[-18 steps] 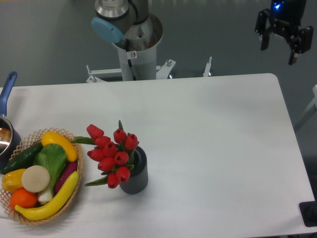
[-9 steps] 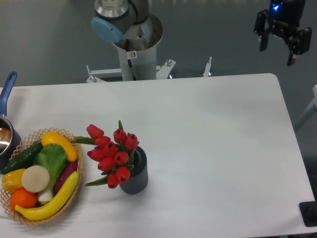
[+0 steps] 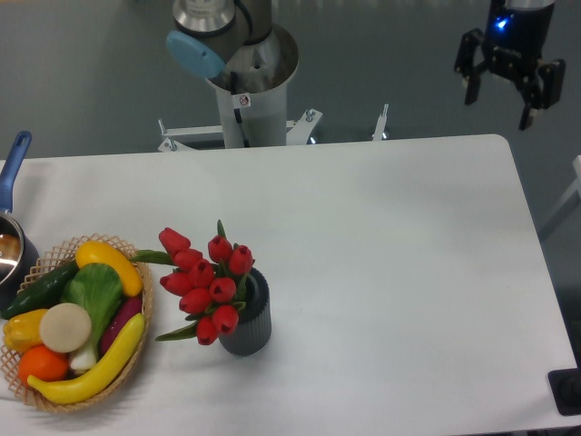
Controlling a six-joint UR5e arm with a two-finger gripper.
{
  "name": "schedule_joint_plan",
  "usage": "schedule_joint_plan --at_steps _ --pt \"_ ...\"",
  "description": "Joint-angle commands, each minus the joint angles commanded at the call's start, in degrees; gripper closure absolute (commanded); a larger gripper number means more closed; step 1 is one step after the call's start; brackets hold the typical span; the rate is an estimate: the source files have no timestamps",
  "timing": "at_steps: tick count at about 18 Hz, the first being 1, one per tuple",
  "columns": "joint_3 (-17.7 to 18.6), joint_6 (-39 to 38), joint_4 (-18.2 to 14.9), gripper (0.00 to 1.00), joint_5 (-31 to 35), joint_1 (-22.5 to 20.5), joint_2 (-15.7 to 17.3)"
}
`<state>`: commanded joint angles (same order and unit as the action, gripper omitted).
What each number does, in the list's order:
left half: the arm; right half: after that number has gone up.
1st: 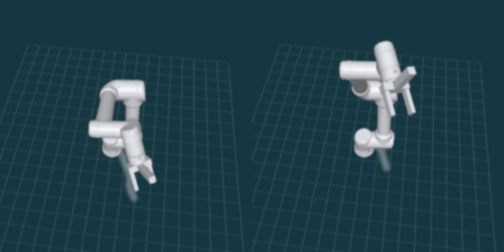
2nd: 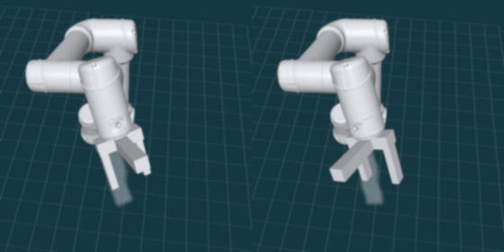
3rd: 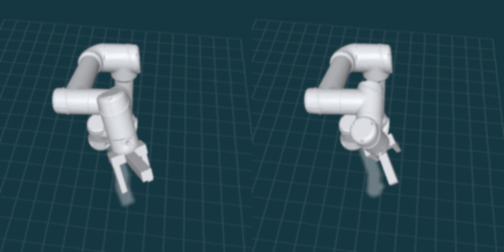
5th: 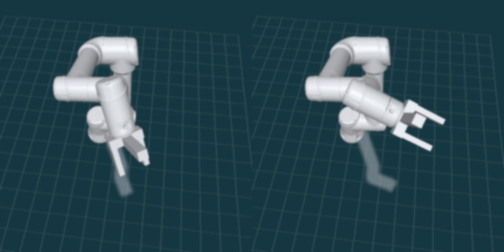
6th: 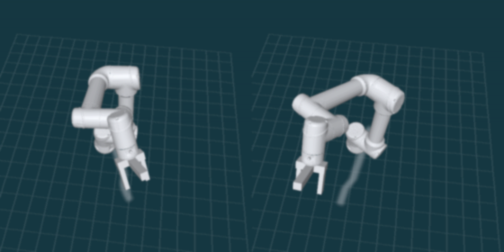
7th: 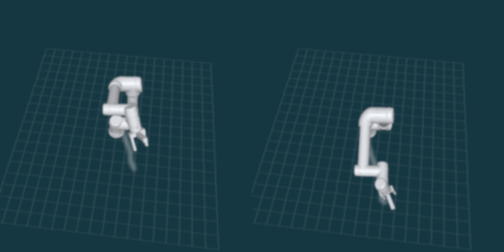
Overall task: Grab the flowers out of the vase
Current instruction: 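Move the open gripper down toward the red tulips in the grey vase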
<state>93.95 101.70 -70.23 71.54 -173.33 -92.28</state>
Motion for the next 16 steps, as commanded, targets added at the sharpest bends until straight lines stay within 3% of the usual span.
schedule_joint_plan --at_steps 4,8,16 --pt "1.2 -7.0 3.9 0.0 -0.2 1.3 -0.4" --pt "2.6 -7.6 4.3 0.0 -2.5 2.2 -0.4" --pt "6.5 -18.8 4.3 0.0 -18.5 3.8 -0.4"
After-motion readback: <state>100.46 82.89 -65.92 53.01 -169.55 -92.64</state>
